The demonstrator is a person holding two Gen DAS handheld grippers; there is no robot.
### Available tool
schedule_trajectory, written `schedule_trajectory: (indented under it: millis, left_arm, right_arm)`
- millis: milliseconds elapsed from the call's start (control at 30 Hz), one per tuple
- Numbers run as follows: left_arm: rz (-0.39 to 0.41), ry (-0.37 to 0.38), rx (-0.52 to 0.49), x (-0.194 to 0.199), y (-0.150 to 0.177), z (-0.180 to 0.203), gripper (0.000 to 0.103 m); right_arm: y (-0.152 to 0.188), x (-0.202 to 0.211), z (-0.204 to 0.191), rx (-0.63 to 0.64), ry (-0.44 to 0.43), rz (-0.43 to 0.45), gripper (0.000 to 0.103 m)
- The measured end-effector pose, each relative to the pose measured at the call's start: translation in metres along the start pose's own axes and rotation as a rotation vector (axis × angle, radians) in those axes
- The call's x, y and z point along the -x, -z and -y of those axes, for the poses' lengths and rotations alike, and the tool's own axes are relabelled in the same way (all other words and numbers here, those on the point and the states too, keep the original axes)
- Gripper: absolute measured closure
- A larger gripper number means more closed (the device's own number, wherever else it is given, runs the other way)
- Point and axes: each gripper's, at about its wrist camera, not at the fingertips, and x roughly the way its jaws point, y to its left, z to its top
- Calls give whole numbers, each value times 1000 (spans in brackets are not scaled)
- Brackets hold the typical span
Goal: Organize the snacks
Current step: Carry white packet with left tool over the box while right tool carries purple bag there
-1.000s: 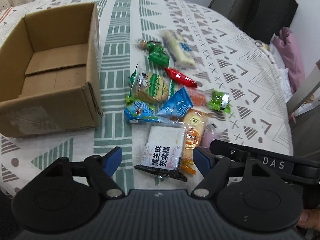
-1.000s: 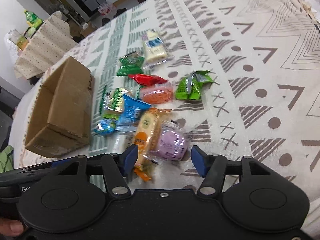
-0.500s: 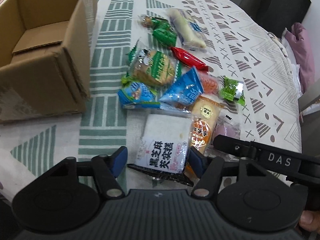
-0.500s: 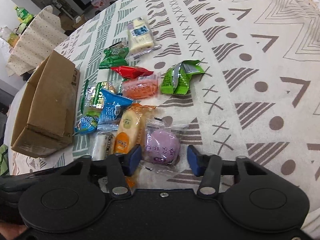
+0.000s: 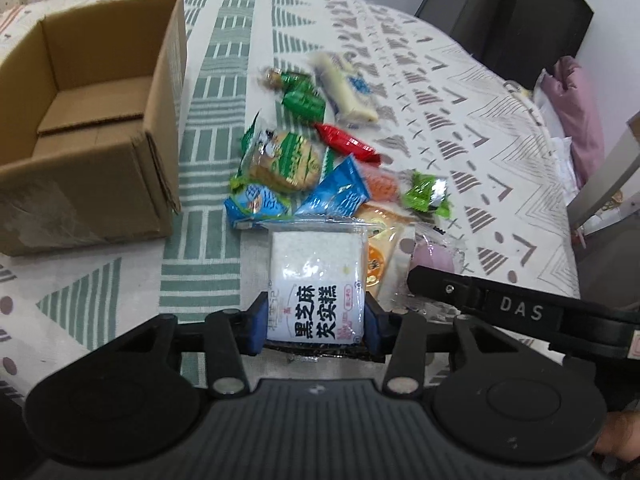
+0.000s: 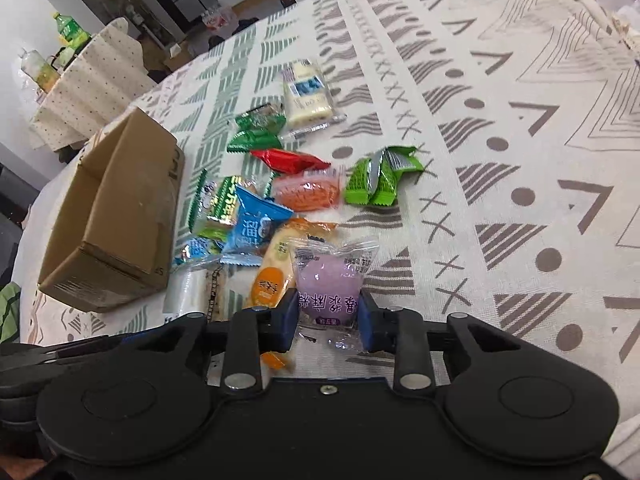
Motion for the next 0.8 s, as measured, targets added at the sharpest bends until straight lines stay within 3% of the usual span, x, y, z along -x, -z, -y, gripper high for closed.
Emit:
schedule_trajectory:
  millis: [467,800]
  left_arm:
    - [104,1,29,52,-1,-6,58]
    - [171,1,40,94,-16,-17,58]
  right_arm:
    - [2,31,-19,32,-16,69,73]
    - [-16,53,-41,31,-7,117,73]
